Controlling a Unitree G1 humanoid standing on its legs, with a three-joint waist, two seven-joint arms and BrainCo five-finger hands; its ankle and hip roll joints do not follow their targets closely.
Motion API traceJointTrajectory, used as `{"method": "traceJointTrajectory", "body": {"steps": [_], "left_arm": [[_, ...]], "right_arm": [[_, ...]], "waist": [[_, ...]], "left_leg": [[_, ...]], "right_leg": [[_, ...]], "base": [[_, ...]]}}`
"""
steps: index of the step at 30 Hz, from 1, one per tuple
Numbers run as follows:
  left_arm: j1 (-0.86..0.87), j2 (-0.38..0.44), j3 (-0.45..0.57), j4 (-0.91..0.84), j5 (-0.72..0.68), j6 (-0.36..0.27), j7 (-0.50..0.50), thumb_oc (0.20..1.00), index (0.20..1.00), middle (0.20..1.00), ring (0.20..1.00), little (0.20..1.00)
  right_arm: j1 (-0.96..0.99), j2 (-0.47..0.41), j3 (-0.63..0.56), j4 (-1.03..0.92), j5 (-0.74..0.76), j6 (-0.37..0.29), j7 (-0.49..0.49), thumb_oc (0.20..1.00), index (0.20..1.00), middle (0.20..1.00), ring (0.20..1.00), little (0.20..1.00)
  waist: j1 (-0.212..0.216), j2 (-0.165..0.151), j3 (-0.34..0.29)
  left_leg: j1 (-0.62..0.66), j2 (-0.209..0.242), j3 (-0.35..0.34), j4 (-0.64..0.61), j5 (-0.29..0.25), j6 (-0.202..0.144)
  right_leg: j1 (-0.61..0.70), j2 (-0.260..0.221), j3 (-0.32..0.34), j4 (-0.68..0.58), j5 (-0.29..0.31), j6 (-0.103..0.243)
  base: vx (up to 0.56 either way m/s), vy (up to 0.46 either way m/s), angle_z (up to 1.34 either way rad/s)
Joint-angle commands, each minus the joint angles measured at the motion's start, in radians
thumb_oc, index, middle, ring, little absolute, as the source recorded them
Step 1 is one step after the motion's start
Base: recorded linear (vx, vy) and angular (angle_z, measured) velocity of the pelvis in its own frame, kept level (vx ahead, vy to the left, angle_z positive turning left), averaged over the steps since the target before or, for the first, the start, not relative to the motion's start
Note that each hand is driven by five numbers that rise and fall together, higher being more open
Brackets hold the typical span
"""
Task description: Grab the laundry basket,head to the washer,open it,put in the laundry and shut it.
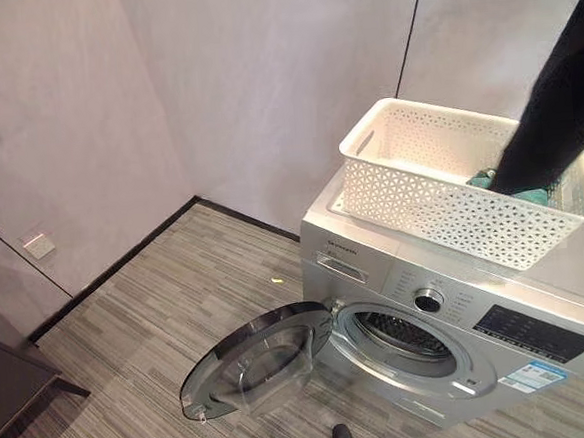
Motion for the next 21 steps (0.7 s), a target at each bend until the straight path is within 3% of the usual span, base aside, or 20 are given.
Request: {"method": "traceJointTrajectory", "body": {"steps": [1, 5, 6, 11, 17, 21], "left_arm": [[-0.002, 0.100, -0.017, -0.083, -0.075, -0.080, 0.014, 1.000, 1.000, 1.000, 1.000, 1.000], [0.071, 0.264, 0.018, -0.477, -0.153, -0.082, -0.015, 1.000, 1.000, 1.000, 1.000, 1.000], [0.073, 0.265, 0.019, -0.479, -0.153, -0.080, -0.015, 1.000, 1.000, 1.000, 1.000, 1.000], [0.210, 0.450, 0.182, -0.917, -0.268, -0.075, -0.063, 1.000, 1.000, 1.000, 1.000, 1.000], [0.277, 0.545, 0.329, -1.175, -0.380, -0.093, -0.092, 1.000, 1.000, 1.000, 1.000, 1.000], [0.250, 0.575, 0.350, -1.281, -0.457, -0.099, -0.102, 1.000, 1.000, 1.000, 1.000, 1.000]], "right_arm": [[-0.089, 0.028, 0.040, 0.019, 0.006, -0.021, 0.058, 0.200, 0.200, 0.200, 0.200, 0.200], [-0.125, 0.128, 0.075, 0.022, 0.022, -0.002, 0.092, 0.200, 0.200, 0.200, 0.200, 0.200], [-0.124, 0.129, 0.073, 0.022, 0.022, -0.002, 0.092, 0.200, 0.200, 0.200, 0.200, 0.200], [-0.044, 0.214, 0.035, -0.032, 0.001, 0.031, 0.119, 0.200, 0.200, 0.200, 0.200, 0.200], [0.047, 0.230, 0.011, -0.060, 0.000, 0.043, 0.140, 0.200, 0.200, 0.200, 0.200, 0.200], [0.078, 0.246, 0.003, -0.044, 0.032, 0.044, 0.157, 0.200, 0.200, 0.200, 0.200, 0.200]], "waist": [[0.038, -0.019, -0.060], [0.079, -0.016, -0.061], [0.078, -0.015, -0.065], [0.125, -0.005, -0.063], [0.154, -0.005, -0.059], [0.159, -0.009, -0.060]], "left_leg": [[0.024, 0.016, -0.056, -0.090, 0.021, 0.022], [0.017, 0.010, -0.088, -0.078, 0.024, 0.020], [0.023, 0.014, -0.088, -0.081, 0.016, 0.022], [0.021, 0.014, -0.136, -0.076, 0.020, 0.013], [0.017, 0.016, -0.173, -0.070, 0.024, 0.003], [0.015, 0.016, -0.195, -0.064, 0.024, -0.003]], "right_leg": [[0.015, -0.036, -0.037, 0.104, -0.124, 0.066], [0.030, -0.050, -0.077, 0.107, -0.133, 0.064], [0.035, -0.047, -0.078, 0.105, -0.142, 0.062], [0.047, -0.059, -0.126, 0.114, -0.161, 0.056], [0.054, -0.066, -0.158, 0.119, -0.175, 0.050], [0.062, -0.071, -0.179, 0.124, -0.186, 0.046]], "base": [[-0.01, -0.004, 0.16], [0.00, -0.011, 0.31], [0.04, -0.013, 0.44], [0.01, -0.009, 0.33], [0.01, -0.019, 0.35], [0.03, -0.024, 0.25]]}}
